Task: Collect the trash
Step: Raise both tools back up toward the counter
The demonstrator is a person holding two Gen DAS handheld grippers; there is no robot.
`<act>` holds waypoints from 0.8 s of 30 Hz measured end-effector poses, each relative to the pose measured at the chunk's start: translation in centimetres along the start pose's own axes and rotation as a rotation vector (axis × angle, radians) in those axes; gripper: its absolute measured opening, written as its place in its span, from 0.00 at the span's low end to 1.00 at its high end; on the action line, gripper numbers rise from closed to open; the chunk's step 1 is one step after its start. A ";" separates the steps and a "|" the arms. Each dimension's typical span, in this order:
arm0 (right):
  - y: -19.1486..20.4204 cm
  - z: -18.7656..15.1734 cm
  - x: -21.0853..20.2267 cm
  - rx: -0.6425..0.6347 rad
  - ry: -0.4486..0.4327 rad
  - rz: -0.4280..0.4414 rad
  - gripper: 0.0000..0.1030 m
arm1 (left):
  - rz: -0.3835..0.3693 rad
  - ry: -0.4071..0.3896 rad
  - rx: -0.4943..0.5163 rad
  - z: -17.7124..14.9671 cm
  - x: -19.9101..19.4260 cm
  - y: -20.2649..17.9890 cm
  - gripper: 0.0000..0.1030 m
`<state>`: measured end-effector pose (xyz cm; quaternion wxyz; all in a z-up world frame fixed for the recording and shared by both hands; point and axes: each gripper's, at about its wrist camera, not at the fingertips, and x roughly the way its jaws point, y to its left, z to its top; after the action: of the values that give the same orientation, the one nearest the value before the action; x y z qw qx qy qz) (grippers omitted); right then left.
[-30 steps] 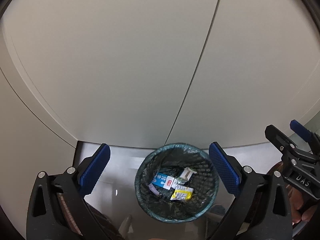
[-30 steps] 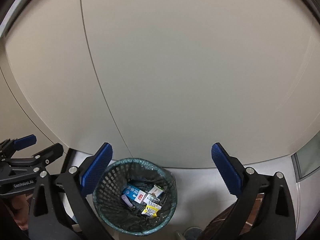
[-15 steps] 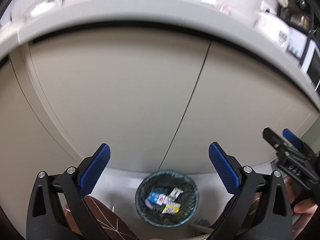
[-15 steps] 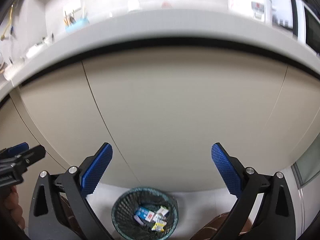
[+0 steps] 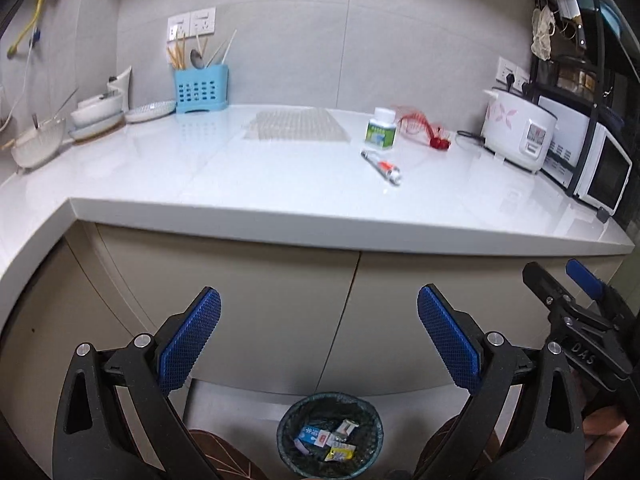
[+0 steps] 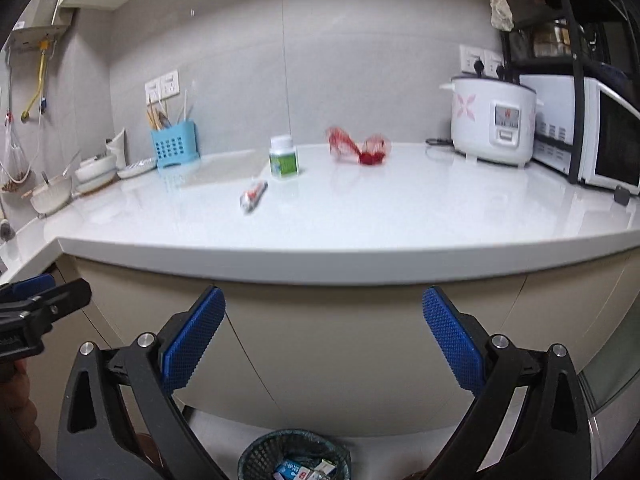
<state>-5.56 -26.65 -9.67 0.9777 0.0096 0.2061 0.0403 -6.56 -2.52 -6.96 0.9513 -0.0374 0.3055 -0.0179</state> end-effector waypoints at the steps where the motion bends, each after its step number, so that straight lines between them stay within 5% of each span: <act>1: 0.0 0.8 -0.5 -0.002 -0.010 0.001 0.92 | 0.002 -0.005 0.001 0.6 -0.2 -0.2 0.94; 10: 0.2 7.6 -2.0 -0.033 -0.064 0.004 0.93 | 0.013 -0.033 0.029 5.2 -0.7 -2.4 0.94; 24: -2.7 13.7 3.9 -0.015 0.024 -0.001 0.93 | 0.017 0.045 0.026 11.4 4.3 -5.1 0.94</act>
<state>3.77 -29.05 1.19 0.9752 0.0018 0.2173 0.0412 3.51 -7.11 0.26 0.9446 -0.0219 0.3271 -0.0144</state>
